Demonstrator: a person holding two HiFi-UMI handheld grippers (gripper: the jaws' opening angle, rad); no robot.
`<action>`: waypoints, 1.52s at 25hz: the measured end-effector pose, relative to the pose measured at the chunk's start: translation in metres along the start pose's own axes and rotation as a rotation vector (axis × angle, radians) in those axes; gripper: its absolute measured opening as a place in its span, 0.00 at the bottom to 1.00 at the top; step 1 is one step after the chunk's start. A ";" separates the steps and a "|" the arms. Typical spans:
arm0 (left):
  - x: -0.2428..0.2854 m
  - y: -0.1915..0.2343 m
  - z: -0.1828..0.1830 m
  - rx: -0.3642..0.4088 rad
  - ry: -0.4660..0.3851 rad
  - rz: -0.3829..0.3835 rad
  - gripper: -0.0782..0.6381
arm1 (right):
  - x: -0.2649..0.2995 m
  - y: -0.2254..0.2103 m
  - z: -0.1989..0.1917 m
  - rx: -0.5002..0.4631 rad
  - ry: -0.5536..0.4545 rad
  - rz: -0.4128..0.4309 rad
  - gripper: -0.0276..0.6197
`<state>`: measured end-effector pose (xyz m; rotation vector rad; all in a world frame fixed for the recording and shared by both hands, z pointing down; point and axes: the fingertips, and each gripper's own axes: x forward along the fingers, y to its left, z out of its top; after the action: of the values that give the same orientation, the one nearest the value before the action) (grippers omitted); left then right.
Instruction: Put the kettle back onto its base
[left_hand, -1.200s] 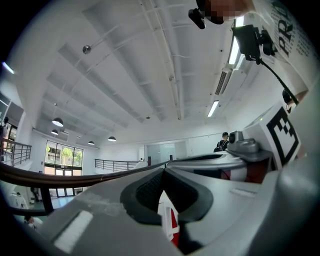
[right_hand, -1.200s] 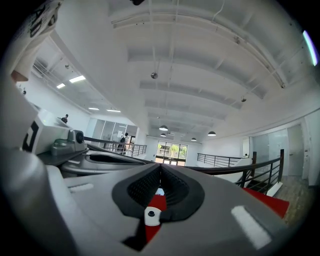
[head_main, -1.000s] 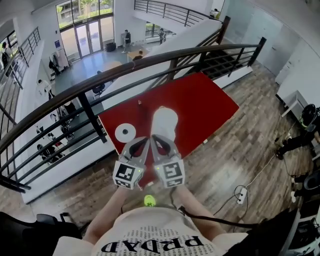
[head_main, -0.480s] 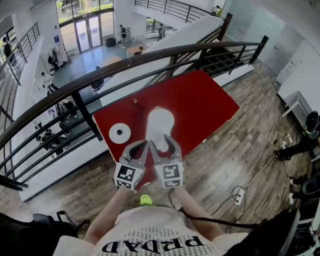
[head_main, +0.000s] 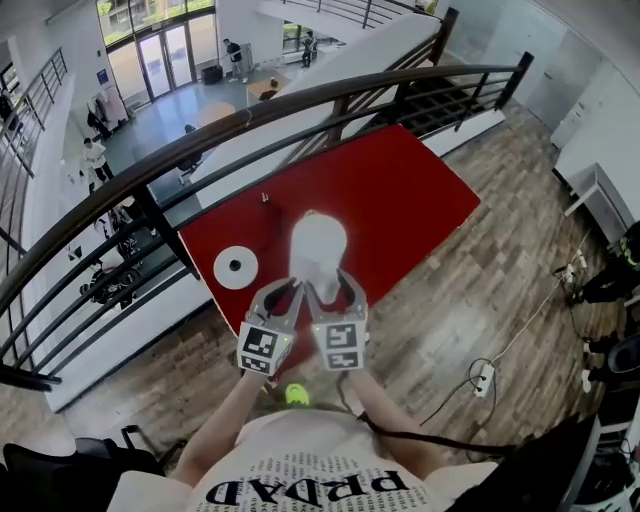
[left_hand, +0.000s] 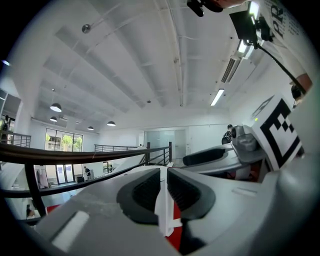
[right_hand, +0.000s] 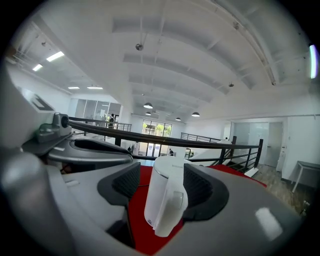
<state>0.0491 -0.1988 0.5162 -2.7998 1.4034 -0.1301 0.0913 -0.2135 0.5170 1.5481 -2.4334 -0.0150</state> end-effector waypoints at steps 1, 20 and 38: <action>0.004 0.000 -0.001 0.001 0.002 -0.005 0.16 | 0.001 -0.003 -0.003 0.000 0.010 -0.007 0.45; 0.046 -0.007 -0.035 -0.003 0.072 -0.069 0.10 | 0.027 -0.025 -0.055 0.062 0.201 -0.028 0.44; 0.056 -0.006 -0.045 -0.005 0.111 -0.087 0.10 | 0.044 -0.028 -0.065 0.064 0.217 -0.015 0.34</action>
<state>0.0838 -0.2385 0.5651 -2.9002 1.3032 -0.2873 0.1128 -0.2563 0.5853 1.5082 -2.2733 0.2181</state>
